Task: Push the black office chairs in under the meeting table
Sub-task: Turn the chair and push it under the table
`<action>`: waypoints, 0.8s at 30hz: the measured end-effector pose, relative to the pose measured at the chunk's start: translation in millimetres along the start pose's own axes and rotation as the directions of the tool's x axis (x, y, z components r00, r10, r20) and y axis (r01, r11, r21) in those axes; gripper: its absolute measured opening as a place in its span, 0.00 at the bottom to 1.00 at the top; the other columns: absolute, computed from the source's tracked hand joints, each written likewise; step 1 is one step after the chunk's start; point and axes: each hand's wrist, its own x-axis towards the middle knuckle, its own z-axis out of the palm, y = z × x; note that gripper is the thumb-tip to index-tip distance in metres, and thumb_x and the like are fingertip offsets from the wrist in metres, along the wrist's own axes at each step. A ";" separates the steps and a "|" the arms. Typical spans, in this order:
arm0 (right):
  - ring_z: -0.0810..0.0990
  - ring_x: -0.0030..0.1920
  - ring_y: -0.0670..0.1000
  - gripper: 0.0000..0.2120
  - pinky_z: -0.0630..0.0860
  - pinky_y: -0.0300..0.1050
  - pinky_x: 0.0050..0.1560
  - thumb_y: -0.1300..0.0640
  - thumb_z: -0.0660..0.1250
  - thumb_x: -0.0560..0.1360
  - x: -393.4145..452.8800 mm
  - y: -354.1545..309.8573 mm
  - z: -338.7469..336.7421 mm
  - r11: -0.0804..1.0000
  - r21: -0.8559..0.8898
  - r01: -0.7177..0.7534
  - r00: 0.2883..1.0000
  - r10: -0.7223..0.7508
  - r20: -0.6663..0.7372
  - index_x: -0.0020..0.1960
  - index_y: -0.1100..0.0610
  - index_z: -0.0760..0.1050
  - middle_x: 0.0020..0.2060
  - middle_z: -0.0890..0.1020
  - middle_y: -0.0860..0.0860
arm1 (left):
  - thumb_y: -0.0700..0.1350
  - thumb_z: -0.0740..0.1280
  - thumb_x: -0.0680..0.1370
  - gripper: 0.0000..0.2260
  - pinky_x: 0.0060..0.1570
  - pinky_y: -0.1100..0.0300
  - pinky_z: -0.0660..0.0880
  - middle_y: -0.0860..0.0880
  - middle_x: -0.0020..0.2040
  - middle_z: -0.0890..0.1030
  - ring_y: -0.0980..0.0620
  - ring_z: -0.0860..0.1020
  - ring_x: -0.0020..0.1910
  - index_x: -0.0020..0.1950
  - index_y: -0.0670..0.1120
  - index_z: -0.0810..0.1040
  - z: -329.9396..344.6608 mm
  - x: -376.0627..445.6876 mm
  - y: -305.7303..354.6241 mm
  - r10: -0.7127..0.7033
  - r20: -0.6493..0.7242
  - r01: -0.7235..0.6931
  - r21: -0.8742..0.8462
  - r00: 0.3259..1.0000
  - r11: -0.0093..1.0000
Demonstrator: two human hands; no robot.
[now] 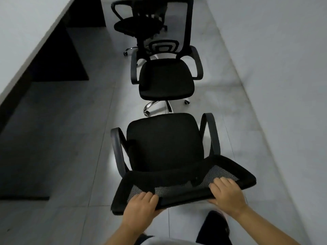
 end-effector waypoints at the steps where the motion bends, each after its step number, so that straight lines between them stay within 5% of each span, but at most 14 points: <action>1: 0.71 0.33 0.50 0.23 0.60 0.41 0.37 0.43 0.73 0.57 -1.8 15.9 1.5 0.999 0.008 0.031 0.999 -0.031 -0.012 0.39 0.55 0.64 0.26 0.77 0.50 | 0.62 0.65 0.68 0.16 0.27 0.69 0.74 0.56 0.26 0.78 0.59 0.76 0.25 0.31 0.51 0.78 5.2 3.2 14.2 -0.047 -0.024 0.047 -0.011 0.999 0.999; 4: 0.66 0.33 0.49 0.16 0.59 0.40 0.36 0.42 0.61 0.66 -8.7 62.3 10.0 0.993 0.075 0.097 0.994 -0.092 -0.058 0.38 0.55 0.63 0.26 0.75 0.50 | 0.61 0.49 0.77 0.27 0.27 0.67 0.73 0.54 0.27 0.78 0.56 0.77 0.25 0.30 0.49 0.78 16.4 17.8 64.2 -0.167 -0.160 0.171 0.008 0.973 0.985; 7: 0.65 0.33 0.49 0.17 0.57 0.41 0.35 0.40 0.58 0.70 -10.0 105.3 18.1 0.980 0.131 0.151 0.988 -0.145 -0.053 0.37 0.54 0.62 0.25 0.73 0.49 | 0.59 0.54 0.76 0.23 0.30 0.68 0.66 0.53 0.25 0.76 0.54 0.75 0.23 0.28 0.48 0.76 23.8 38.1 102.8 -0.252 -0.241 0.270 0.044 0.937 0.962; 13: 0.72 0.28 0.50 0.28 0.59 0.41 0.36 0.43 0.77 0.54 -2.8 182.1 34.2 0.935 0.203 0.292 0.956 -0.293 -0.027 0.39 0.55 0.64 0.26 0.76 0.50 | 0.59 0.58 0.70 0.16 0.28 0.66 0.70 0.53 0.26 0.76 0.54 0.75 0.24 0.32 0.49 0.74 40.6 82.7 157.9 -0.369 -0.201 0.393 0.099 0.908 0.914; 16: 0.65 0.33 0.50 0.17 0.59 0.41 0.36 0.43 0.63 0.67 14.7 216.1 47.3 0.916 0.216 0.339 0.940 -0.323 -0.106 0.39 0.55 0.63 0.25 0.75 0.51 | 0.59 0.56 0.71 0.18 0.27 0.68 0.70 0.53 0.26 0.77 0.55 0.75 0.24 0.30 0.49 0.75 51.3 109.7 172.6 -0.407 -0.226 0.434 0.084 0.885 0.897; 19: 0.65 0.32 0.50 0.16 0.59 0.41 0.36 0.42 0.57 0.73 33.5 251.4 61.9 0.897 0.223 0.383 0.924 -0.365 -0.118 0.38 0.55 0.63 0.26 0.75 0.51 | 0.58 0.55 0.74 0.21 0.28 0.67 0.68 0.52 0.26 0.76 0.54 0.74 0.24 0.29 0.49 0.75 54.3 146.7 188.2 -0.436 -0.278 0.481 0.118 0.856 0.869; 24: 0.70 0.30 0.49 0.32 0.65 0.37 0.30 0.42 0.78 0.48 78.4 298.9 65.9 0.868 0.311 0.387 0.898 -0.432 0.087 0.38 0.54 0.62 0.26 0.76 0.50 | 0.58 0.56 0.72 0.12 0.23 0.66 0.67 0.51 0.24 0.73 0.54 0.72 0.22 0.36 0.50 0.62 54.2 204.0 201.5 -0.471 -0.347 0.538 0.124 0.811 0.834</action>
